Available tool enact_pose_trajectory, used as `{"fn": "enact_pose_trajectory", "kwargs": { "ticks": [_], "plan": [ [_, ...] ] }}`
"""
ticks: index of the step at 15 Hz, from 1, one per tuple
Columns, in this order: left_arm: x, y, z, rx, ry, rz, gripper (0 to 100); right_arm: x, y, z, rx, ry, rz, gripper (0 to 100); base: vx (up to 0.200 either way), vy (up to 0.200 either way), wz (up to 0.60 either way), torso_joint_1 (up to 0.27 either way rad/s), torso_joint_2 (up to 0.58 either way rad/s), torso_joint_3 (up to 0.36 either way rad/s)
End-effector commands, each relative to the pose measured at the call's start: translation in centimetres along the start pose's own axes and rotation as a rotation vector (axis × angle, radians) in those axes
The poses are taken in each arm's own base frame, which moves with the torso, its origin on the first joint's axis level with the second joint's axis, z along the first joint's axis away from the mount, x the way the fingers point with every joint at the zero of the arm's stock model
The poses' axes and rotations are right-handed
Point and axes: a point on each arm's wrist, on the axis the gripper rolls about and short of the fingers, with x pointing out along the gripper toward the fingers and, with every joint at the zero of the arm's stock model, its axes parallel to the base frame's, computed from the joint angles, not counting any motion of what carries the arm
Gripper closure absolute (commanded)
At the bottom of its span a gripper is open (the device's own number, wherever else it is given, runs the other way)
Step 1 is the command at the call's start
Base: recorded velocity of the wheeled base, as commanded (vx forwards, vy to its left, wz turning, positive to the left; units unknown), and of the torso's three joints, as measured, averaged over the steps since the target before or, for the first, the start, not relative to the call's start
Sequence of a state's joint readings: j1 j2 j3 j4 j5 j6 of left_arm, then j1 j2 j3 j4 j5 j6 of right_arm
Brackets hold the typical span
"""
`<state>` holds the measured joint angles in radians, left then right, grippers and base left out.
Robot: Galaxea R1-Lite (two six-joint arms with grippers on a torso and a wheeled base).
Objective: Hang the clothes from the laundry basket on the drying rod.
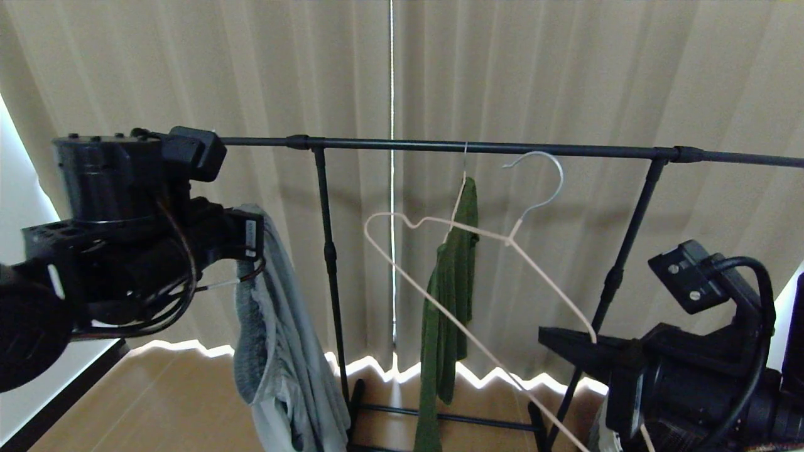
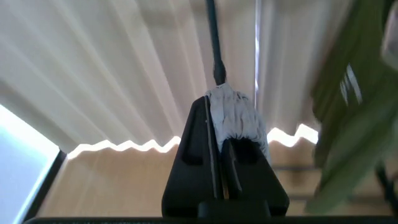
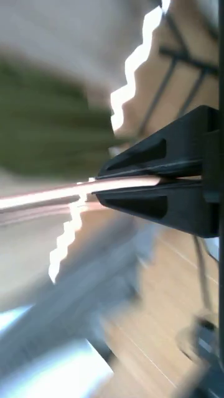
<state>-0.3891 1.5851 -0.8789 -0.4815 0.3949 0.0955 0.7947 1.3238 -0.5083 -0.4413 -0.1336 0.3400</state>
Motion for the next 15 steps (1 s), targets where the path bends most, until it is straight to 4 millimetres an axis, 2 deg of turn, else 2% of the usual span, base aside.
{"fn": "enact_pose_trajectory", "kwargs": {
  "ticks": [1,4,7,10,12,15],
  "plan": [
    [3.8,-2.2,0.4,-0.027,0.013,0.02,100,-0.1,0.7,-0.6,-0.016,0.027,0.054,100,0.0,0.0,0.0,0.0,0.0,0.0],
    [4.6,-2.7,2.1,-0.038,-0.009,0.017,100,-0.3,1.6,-0.8,-0.031,0.05,0.136,100,0.0,0.0,0.0,0.0,0.0,0.0],
    [4.5,-2.8,2.7,-0.041,-0.013,0.013,100,-0.2,2.3,-1.0,-0.047,0.065,0.17,100,0.0,0.0,0.0,0.0,0.0,0.0],
    [3.9,-3.4,2.8,-0.03,-0.005,0.022,100,1.4,2.8,-0.9,-0.052,0.09,0.155,100,0.0,0.0,0.0,0.0,0.0,0.0],
    [3.1,-3.5,3.2,-0.016,0.012,0.009,100,2.9,3.3,-0.7,-0.051,0.101,0.14,100,0.0,0.0,0.0,0.0,0.0,0.0],
    [3.0,-3.2,3.4,0.001,0.049,0.017,100,4.6,4.0,0.2,-0.022,0.08,0.098,100,0.0,0.0,0.0,0.0,0.0,0.0]
  ]
}}
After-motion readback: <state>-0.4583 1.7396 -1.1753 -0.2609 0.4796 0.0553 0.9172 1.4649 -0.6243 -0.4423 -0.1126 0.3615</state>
